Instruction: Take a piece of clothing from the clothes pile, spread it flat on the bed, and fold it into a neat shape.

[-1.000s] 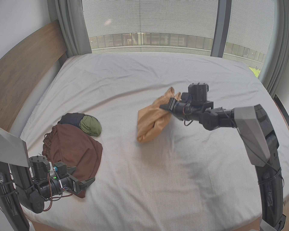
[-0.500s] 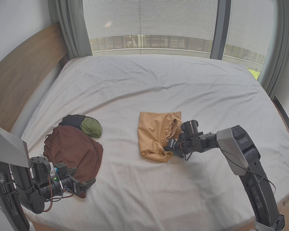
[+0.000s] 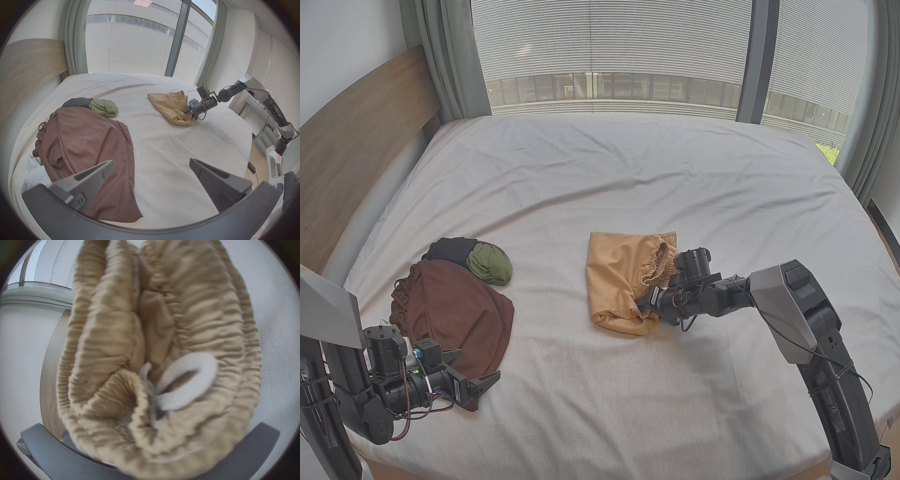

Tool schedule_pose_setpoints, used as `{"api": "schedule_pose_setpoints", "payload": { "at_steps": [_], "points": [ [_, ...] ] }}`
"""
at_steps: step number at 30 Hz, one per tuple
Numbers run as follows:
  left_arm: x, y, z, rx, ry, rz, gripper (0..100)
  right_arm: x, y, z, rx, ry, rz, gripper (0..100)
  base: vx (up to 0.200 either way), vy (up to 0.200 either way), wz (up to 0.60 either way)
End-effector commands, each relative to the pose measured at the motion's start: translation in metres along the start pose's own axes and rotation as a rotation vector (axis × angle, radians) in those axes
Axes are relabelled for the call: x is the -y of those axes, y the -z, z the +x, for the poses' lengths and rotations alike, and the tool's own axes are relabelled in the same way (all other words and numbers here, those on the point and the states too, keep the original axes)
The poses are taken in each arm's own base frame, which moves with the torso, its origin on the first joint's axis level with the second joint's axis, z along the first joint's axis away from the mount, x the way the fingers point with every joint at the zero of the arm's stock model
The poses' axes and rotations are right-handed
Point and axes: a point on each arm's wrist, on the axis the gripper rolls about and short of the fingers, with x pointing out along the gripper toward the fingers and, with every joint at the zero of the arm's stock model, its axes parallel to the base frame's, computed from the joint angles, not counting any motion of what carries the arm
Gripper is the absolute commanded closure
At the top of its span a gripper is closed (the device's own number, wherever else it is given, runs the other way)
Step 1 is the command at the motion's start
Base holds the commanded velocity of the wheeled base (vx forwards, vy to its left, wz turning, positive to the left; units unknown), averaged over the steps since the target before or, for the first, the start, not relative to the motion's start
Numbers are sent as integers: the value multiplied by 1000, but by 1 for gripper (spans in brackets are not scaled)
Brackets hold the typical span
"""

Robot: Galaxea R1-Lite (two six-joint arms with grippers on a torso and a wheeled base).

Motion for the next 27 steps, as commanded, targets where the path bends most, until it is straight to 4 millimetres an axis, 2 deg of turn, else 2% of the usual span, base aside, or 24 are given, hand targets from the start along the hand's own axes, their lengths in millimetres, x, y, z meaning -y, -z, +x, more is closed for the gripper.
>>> {"api": "schedule_pose_setpoints", "payload": {
  "at_steps": [1, 4, 6, 12, 17, 23, 26, 27],
  "points": [
    [0, 0, 1, 1, 0, 1, 0, 32, 33, 2, -252, 228, 122, 0, 0, 0, 0],
    [0, 0, 1, 1, 0, 1, 0, 26, 27, -5, -239, 223, 121, 0, 0, 0, 0],
    [0, 1, 1, -3, 2, -1, 0, 21, 22, -17, -250, 235, 122, 0, 0, 0, 0],
    [0, 1, 1, -3, 2, -1, 0, 21, 10, -35, -235, 286, 115, 0, 0, 0, 0],
    [0, 1, 1, -3, 9, -2, 0, 13, 0, -55, -226, 299, 121, 0, 0, 0, 0],
    [0, 2, 2, -8, 11, -3, 0, -16, -14, -93, -202, 283, 113, 0, 0, 0, 0],
    [0, 2, 2, -9, 11, -4, 0, -21, -16, -99, -201, 281, 111, 0, 0, 0, 0],
    [0, 3, 2, -10, 11, -4, 0, -35, -19, -118, -201, 281, 106, 0, 0, 0, 0]
  ]
}}
